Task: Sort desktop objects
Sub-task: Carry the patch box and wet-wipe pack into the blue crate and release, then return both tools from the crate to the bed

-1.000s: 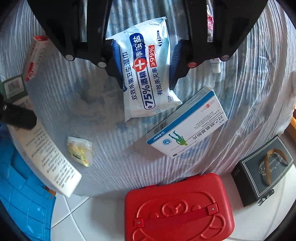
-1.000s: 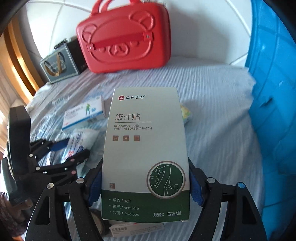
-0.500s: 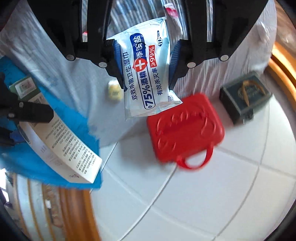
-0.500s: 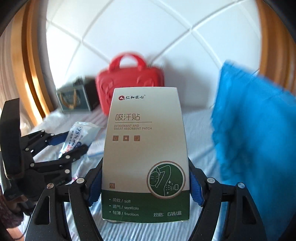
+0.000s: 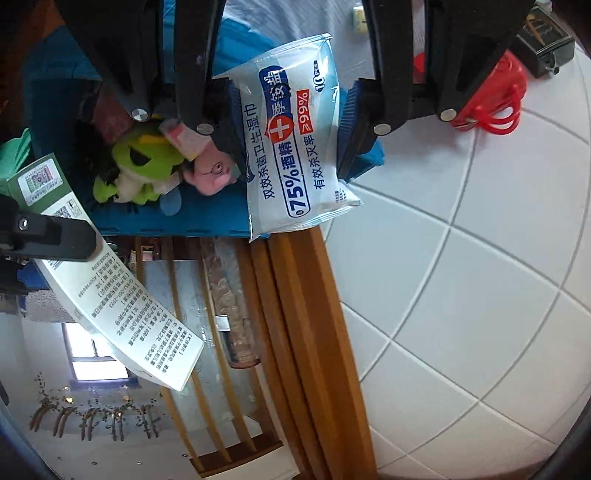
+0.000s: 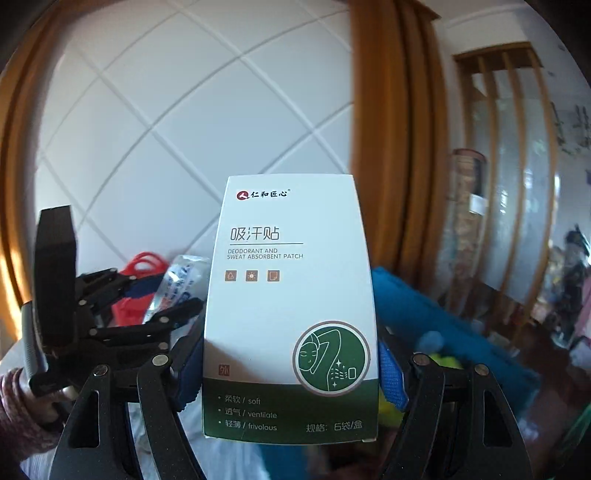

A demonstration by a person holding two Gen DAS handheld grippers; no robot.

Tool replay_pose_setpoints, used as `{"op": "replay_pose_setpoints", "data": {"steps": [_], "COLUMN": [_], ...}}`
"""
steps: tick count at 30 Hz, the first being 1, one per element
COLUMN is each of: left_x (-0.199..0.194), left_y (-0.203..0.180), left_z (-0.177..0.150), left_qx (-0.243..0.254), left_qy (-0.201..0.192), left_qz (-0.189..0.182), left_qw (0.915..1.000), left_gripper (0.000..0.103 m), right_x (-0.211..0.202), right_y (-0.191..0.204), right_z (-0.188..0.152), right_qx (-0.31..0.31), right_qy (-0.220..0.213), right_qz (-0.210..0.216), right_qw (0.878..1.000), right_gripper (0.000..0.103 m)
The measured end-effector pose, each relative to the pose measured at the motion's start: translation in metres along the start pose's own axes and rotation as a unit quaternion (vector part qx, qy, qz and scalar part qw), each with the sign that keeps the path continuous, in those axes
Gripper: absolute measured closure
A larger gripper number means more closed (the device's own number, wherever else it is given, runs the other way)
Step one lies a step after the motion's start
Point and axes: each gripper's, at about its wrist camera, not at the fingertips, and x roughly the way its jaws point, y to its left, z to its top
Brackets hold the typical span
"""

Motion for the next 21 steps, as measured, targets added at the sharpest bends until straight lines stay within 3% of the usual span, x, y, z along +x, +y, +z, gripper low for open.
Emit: {"op": "replay_pose_setpoints", "data": {"steps": [6,8,9,10,11,12,14,17,21], "left_x": [0.064,0.081,0.090,0.094,0.099,0.103,0.104,0.105,0.095], "left_y": [-0.042,-0.053,-0.055,-0.056,-0.054,-0.052,-0.050,-0.051,-0.052], "left_z": [0.056,0.067,0.073,0.078,0.083,0.087,0.093,0.097,0.079], "left_qx": [-0.014,-0.012,-0.014,-0.020,-0.031,-0.042,-0.053,-0.054,-0.058], "left_qy": [0.022,0.035,0.038,0.036,0.031,0.023,0.020,0.025,0.035], "left_qz": [0.007,0.014,0.026,0.040,0.051,0.056,0.058,0.069,0.081], "left_qw": [0.9996,0.9992,0.9988,0.9983,0.9977,0.9973,0.9967,0.9959,0.9944], "left_gripper": [0.058,0.052,0.040,0.018,0.007,0.000,0.000,0.000,0.000], "right_x": [0.049,0.070,0.079,0.091,0.096,0.102,0.105,0.100,0.086], "right_y": [-0.090,-0.109,-0.124,-0.132,-0.140,-0.150,-0.164,-0.171,-0.180], "right_z": [0.030,0.037,0.039,0.043,0.044,0.047,0.053,0.059,0.055], "right_qx": [0.035,0.054,0.069,0.077,0.083,0.096,0.107,0.111,0.117], "right_qy": [0.045,0.056,0.060,0.069,0.078,0.077,0.067,0.056,0.037], "right_qz": [-0.029,-0.028,-0.024,-0.021,-0.021,-0.023,-0.016,-0.010,0.008], "right_qw": [0.998,0.997,0.996,0.994,0.993,0.992,0.992,0.992,0.992], "right_gripper": [0.026,0.026,0.026,0.026,0.025,0.018,0.007,0.007,0.007]}}
